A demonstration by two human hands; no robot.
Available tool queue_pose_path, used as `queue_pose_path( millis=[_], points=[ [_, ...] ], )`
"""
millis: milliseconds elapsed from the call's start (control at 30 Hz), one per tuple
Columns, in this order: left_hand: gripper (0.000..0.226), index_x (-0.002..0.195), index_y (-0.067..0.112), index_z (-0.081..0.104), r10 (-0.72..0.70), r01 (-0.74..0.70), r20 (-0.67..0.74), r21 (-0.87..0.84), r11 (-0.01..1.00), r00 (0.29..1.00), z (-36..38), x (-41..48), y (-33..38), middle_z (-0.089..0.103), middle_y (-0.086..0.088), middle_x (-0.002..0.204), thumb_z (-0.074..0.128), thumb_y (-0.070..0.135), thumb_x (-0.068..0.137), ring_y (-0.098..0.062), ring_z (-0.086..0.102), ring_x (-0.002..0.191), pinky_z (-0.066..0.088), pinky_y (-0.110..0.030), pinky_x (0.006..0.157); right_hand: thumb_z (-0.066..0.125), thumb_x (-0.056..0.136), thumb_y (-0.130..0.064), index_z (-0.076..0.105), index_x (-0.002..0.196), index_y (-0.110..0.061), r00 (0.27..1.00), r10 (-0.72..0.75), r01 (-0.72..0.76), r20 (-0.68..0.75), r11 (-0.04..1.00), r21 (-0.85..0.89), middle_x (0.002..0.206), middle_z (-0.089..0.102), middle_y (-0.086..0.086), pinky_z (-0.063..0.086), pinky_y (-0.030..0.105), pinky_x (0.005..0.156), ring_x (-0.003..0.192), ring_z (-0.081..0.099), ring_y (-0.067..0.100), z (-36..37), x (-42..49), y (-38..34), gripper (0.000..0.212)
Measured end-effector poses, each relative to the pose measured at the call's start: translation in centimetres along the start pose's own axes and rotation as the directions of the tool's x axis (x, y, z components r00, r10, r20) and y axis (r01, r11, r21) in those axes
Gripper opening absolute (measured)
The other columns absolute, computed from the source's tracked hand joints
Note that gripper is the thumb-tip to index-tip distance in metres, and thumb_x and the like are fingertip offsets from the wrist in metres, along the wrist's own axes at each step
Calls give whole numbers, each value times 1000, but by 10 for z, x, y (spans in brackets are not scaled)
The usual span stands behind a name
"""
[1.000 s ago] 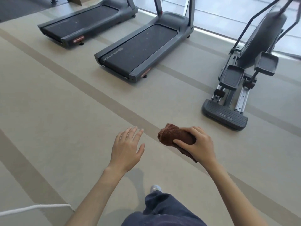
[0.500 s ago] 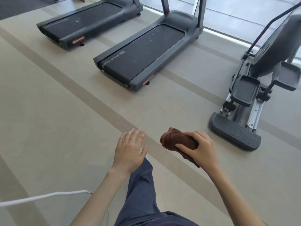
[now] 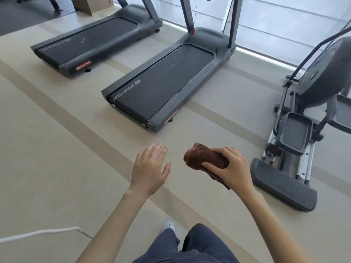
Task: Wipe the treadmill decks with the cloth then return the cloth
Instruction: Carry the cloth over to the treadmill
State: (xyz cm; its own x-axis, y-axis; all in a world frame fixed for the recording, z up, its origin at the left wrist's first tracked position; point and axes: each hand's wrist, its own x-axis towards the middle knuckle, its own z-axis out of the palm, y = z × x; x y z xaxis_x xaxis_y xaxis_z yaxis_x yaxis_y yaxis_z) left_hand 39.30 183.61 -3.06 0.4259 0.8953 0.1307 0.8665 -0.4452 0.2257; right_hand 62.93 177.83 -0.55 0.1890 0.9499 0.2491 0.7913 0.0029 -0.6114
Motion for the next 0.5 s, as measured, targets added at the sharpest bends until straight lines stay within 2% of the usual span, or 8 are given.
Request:
queue_pose_path(
  millis=[133,300,500],
  points=[
    [49,126,12,58,-9,9,20,26,1000,1000,15,46,-11,61,-11,125,50,36,84,-30,55,118,43,-46,98,78,68,-46,69,98,-25,999,-11,11,51,1000,2,84,62,-15,42,23,72,84,54,9,19,44,25,37],
    [50,130,14,55,-76,74,71,33,997,995,44,116,-22,57,-10,130,46,37,87,-29,51,123,41,-45,101,77,68,-47,68,98,-28,993,-24,21,112,999,28,82,56,-23,34,11,71,82,51,5,41,121,67,37],
    [50,140,17,42,-153,153,56,11,988,987,66,241,-11,44,-7,143,46,37,94,-25,36,134,29,-41,110,78,68,-46,69,98,-27,983,-110,103,145,993,58,84,62,-15,45,26,72,84,55,10,48,263,115,37]
  ],
)
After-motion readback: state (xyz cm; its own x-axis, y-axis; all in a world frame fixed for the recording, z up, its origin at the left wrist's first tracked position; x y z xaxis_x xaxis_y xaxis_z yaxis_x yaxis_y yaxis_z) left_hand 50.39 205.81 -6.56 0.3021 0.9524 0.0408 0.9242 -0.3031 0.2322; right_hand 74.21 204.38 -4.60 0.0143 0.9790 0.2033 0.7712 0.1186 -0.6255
